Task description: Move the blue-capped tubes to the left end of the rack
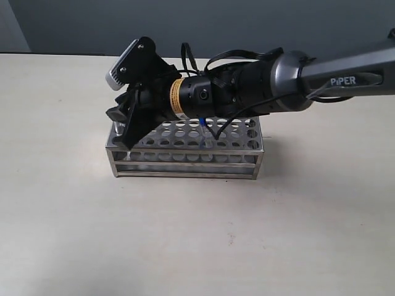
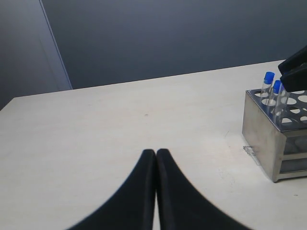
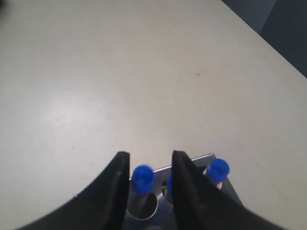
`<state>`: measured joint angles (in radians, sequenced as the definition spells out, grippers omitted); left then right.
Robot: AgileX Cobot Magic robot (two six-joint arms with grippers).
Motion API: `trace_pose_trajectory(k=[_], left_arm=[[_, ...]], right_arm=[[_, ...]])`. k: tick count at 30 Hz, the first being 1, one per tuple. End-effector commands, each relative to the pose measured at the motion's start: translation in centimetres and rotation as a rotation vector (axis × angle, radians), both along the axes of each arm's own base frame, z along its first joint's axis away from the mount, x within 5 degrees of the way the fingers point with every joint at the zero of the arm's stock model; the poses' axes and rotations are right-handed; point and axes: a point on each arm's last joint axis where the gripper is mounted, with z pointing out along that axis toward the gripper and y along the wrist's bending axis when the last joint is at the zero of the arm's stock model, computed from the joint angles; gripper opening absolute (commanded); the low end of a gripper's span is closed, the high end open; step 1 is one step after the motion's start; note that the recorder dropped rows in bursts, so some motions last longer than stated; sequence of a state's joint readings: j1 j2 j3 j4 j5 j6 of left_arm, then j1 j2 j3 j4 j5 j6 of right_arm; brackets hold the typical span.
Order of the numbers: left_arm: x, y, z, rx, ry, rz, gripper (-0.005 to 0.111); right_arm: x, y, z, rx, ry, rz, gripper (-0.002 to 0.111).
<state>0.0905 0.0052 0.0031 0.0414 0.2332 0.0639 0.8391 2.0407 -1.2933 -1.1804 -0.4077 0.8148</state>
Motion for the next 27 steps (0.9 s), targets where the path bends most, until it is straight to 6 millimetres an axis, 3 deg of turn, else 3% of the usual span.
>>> trace_pose_trajectory(k=[1, 7, 11, 13, 19, 27], left_arm=[[0.0, 0.0, 0.1, 0.002, -0.009, -0.003, 0.001], [0.0, 0.0, 0.1, 0.002, -0.009, -0.003, 0.001], [0.0, 0.0, 0.1, 0.002, -0.009, -0.003, 0.001], [0.0, 0.0, 0.1, 0.002, -0.009, -0.003, 0.001], [0.0, 0.0, 0.1, 0.002, -0.009, -0.003, 0.001], [0.0, 0.0, 0.1, 0.002, -0.009, -0.003, 0.001]], right_arm=[[0.3, -0.1, 0.6, -0.005, -0.014, -0.023, 0.038], [1.1, -1.9, 4.3, -0.051, -0.087, -0.207, 0.038], [1.3, -4.7, 7.0, -0.011, -0.107, -0.264, 0.038], [1.4, -6.8, 7.3, 0.005, -0.076, -0.312, 0.038], [1.0, -12.0, 5.6, 0.022, 0.016, -0.365, 0.038], [-0.6, -13.1, 2.2, 0.077, 0.131, -0.270, 0.038]])
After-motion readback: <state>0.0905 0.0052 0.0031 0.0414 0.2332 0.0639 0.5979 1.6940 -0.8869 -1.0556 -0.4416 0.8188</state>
